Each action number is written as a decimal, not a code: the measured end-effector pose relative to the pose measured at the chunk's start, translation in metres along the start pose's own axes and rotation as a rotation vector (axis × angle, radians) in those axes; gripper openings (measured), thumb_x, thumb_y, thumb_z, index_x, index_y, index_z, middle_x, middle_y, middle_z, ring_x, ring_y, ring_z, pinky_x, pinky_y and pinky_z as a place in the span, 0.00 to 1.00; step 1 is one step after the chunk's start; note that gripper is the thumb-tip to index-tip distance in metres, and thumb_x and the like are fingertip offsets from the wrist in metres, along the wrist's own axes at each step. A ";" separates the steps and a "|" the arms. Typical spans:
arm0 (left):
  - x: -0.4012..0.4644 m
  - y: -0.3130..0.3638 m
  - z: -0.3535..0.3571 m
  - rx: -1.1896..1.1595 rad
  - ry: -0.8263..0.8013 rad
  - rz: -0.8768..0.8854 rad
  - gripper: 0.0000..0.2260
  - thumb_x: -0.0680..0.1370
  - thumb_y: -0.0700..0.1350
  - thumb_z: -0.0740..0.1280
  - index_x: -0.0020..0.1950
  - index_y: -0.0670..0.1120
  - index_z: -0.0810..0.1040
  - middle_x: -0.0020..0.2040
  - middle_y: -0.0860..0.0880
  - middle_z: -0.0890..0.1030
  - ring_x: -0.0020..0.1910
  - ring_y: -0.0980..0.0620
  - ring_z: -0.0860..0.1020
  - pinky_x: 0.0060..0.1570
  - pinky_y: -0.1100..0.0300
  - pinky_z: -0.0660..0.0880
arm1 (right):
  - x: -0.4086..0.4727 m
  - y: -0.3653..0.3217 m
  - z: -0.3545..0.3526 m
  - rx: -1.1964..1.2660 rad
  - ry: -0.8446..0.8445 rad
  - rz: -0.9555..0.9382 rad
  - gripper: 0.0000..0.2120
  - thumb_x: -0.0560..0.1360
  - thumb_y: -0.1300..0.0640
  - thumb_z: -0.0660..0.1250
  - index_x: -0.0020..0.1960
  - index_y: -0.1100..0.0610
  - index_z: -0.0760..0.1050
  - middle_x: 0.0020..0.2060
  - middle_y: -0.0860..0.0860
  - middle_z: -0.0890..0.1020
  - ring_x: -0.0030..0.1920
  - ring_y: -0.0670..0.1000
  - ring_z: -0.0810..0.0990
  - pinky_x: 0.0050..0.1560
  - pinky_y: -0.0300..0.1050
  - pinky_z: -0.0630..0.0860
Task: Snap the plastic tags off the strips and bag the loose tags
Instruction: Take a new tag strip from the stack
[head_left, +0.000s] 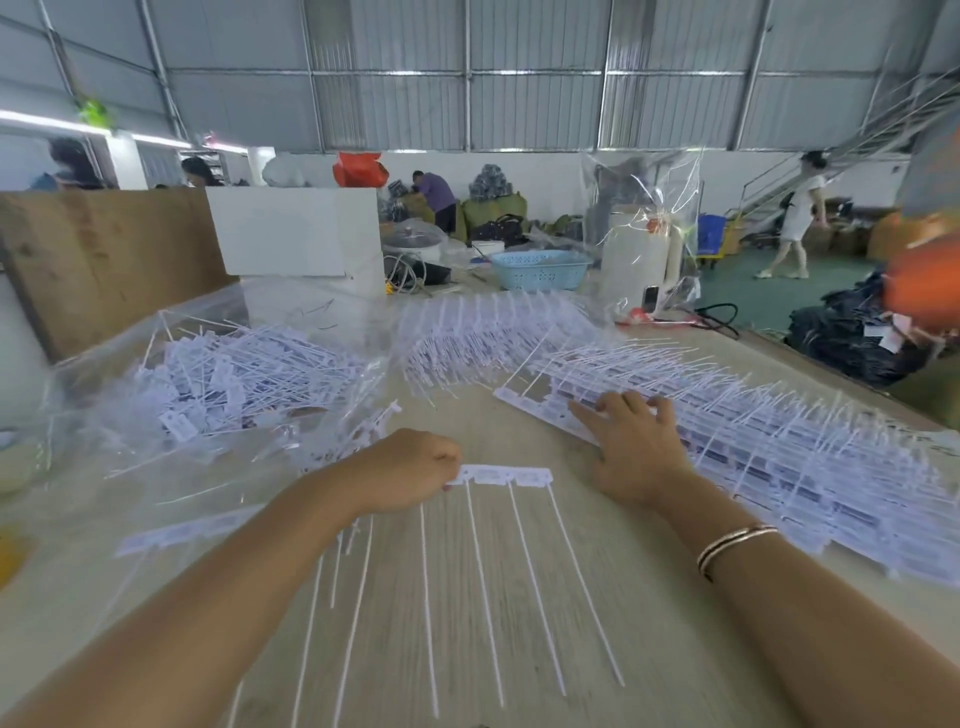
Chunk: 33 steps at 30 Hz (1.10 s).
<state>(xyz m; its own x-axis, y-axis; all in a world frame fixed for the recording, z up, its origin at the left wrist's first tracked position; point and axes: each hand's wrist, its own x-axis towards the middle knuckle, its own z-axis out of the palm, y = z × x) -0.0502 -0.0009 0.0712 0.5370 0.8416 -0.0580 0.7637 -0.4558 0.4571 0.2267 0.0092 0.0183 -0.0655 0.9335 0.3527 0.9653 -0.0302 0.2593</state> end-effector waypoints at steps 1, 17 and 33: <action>0.000 0.001 0.004 0.033 0.047 0.012 0.16 0.81 0.47 0.57 0.32 0.48 0.65 0.30 0.51 0.68 0.27 0.55 0.64 0.31 0.60 0.60 | -0.001 -0.011 -0.006 0.090 0.136 -0.003 0.23 0.77 0.47 0.55 0.72 0.45 0.64 0.64 0.51 0.70 0.64 0.54 0.66 0.64 0.53 0.55; -0.012 -0.002 0.046 0.369 0.603 0.163 0.11 0.80 0.54 0.57 0.56 0.52 0.73 0.50 0.54 0.79 0.50 0.50 0.77 0.54 0.54 0.65 | -0.035 -0.086 -0.044 1.689 -0.201 0.168 0.12 0.76 0.61 0.66 0.34 0.58 0.72 0.22 0.49 0.72 0.20 0.45 0.68 0.23 0.35 0.65; -0.010 0.008 0.058 0.043 0.466 0.102 0.16 0.81 0.54 0.54 0.37 0.49 0.67 0.30 0.52 0.70 0.31 0.50 0.70 0.34 0.56 0.66 | -0.043 -0.089 -0.045 1.783 -0.208 -0.043 0.17 0.79 0.60 0.61 0.32 0.53 0.76 0.26 0.51 0.71 0.26 0.45 0.68 0.29 0.36 0.64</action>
<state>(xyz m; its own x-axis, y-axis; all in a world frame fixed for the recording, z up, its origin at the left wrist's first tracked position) -0.0292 -0.0300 0.0238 0.4002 0.8275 0.3939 0.7348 -0.5466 0.4017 0.1323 -0.0448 0.0205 -0.2015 0.9524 0.2288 0.0537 0.2440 -0.9683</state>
